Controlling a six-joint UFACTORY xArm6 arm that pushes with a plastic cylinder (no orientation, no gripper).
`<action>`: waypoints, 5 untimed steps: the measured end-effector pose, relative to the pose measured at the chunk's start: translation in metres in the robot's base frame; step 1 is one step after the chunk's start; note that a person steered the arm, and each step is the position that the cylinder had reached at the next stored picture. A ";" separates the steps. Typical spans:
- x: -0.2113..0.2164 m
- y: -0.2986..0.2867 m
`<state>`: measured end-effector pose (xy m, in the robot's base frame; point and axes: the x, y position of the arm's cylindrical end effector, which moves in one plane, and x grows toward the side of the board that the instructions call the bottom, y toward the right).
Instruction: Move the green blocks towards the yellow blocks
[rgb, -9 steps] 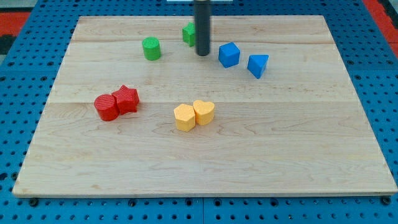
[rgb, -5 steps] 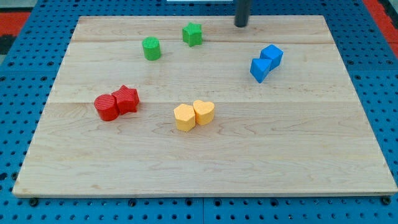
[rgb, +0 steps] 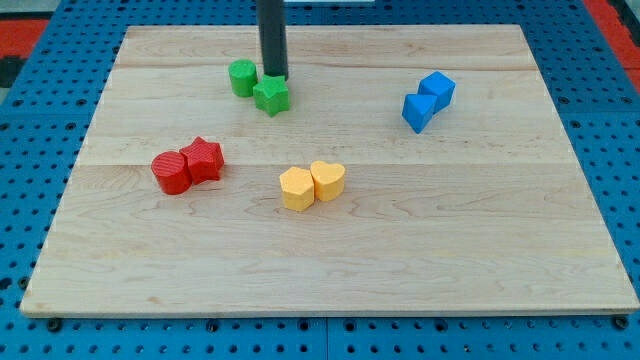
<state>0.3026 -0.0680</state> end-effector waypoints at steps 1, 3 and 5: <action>0.015 -0.014; 0.067 -0.007; 0.008 0.092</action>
<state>0.3104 0.0239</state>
